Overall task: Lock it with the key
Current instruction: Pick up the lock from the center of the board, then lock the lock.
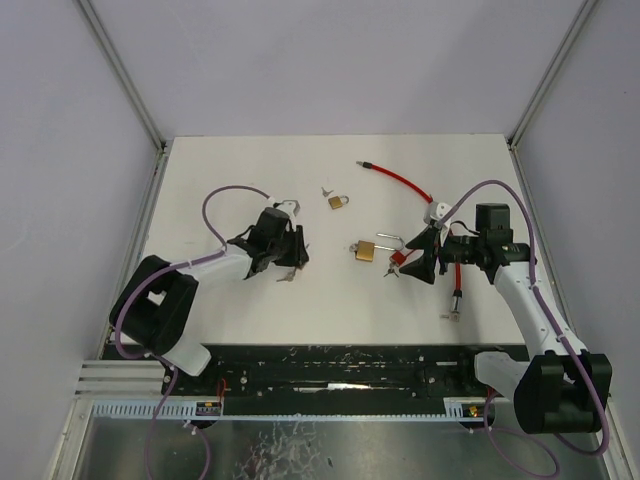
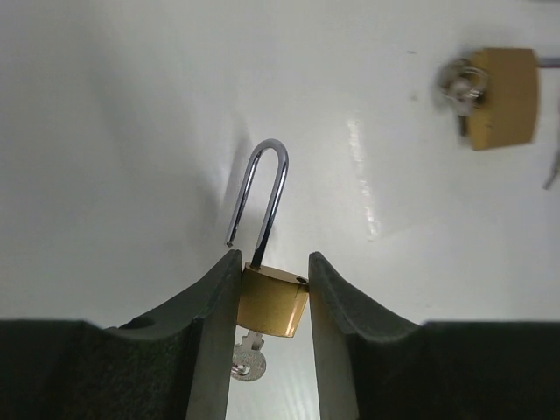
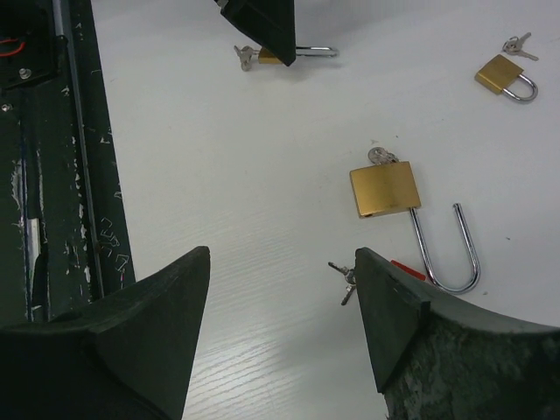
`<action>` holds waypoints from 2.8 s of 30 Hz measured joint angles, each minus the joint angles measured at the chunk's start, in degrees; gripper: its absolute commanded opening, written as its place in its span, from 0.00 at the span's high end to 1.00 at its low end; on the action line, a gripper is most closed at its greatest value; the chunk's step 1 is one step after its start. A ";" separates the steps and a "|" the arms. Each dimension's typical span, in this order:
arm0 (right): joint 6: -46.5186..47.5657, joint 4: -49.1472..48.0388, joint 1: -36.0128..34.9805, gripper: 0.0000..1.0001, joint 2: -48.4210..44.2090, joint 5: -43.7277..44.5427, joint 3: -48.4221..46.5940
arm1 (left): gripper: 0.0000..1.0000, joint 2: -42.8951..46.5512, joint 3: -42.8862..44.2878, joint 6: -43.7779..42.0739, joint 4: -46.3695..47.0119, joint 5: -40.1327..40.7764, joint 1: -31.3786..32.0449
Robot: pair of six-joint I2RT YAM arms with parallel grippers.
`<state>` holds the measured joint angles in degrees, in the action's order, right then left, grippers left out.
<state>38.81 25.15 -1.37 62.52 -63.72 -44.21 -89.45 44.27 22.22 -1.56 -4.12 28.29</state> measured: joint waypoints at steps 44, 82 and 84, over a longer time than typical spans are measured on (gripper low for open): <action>33.57 0.09 -10.84 0.36 2.16 0.96 8.11 | 1.00 -1.75 -4.59 -31.06 31.32 -29.55 20.72; 36.46 -0.96 -13.14 0.73 1.68 2.67 9.38 | 1.00 -1.75 -4.94 -31.26 32.83 -30.99 21.53; 36.46 -0.85 -13.22 0.73 1.68 2.67 9.38 | 1.00 -1.75 -4.94 -31.26 32.83 -31.08 21.55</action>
<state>75.26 24.29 -14.59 64.20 -61.06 -34.83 -91.20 39.33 -9.04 31.27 -35.20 49.84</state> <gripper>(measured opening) 0.269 0.324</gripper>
